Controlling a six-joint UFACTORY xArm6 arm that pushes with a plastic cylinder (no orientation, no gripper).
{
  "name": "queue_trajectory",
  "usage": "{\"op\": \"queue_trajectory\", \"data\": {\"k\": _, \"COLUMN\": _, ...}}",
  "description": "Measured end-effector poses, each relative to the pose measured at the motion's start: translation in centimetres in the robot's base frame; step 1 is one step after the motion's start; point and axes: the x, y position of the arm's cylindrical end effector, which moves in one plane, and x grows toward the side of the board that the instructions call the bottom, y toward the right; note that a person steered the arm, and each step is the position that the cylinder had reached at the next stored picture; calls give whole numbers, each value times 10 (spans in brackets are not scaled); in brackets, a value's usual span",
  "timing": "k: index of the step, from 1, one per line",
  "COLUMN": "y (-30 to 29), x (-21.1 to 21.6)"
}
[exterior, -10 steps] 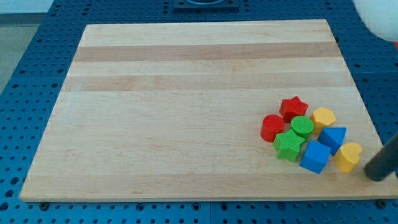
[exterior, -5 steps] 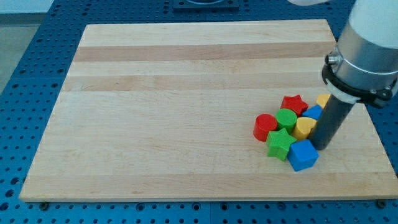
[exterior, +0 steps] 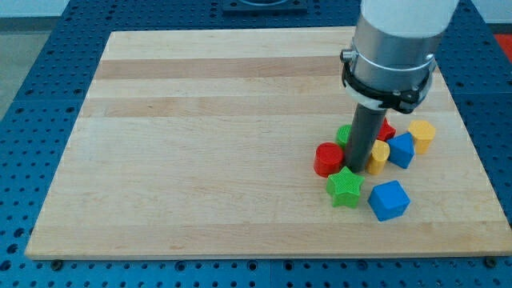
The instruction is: Separate the green circle from group of blocks
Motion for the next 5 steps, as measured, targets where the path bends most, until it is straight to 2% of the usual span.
{"op": "queue_trajectory", "data": {"k": 3, "y": -4, "x": -45}}
{"op": "queue_trajectory", "data": {"k": 5, "y": -4, "x": -94}}
